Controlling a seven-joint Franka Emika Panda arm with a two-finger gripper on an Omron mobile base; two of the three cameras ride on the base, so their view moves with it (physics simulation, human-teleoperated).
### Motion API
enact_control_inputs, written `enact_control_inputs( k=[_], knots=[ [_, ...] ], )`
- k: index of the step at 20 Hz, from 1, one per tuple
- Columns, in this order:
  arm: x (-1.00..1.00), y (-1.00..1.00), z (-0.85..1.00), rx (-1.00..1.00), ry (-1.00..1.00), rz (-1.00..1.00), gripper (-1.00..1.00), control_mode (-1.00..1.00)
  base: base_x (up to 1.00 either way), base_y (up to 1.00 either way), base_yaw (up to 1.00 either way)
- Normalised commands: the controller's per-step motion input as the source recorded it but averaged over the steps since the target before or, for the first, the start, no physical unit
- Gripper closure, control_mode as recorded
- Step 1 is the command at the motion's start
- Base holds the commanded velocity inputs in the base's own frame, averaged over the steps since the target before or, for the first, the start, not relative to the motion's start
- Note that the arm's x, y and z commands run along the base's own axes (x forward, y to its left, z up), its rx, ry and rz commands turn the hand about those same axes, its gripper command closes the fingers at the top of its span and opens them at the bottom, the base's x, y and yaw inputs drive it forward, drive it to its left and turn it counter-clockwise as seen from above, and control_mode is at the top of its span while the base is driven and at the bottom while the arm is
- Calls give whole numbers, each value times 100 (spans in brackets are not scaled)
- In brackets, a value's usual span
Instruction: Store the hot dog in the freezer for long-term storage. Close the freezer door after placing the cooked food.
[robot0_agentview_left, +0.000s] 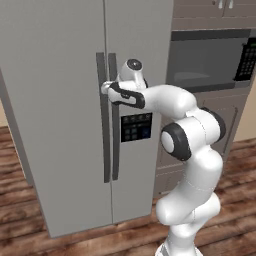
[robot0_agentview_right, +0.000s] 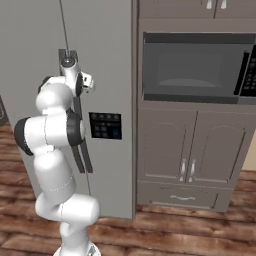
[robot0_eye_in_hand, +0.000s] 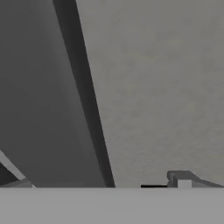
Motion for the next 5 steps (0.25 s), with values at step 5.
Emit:
enact_control_inputs(
  k=[5],
  knots=[
    [49, -6, 0, 0, -19, 0, -100, -100, 0, 0, 0]
  ],
)
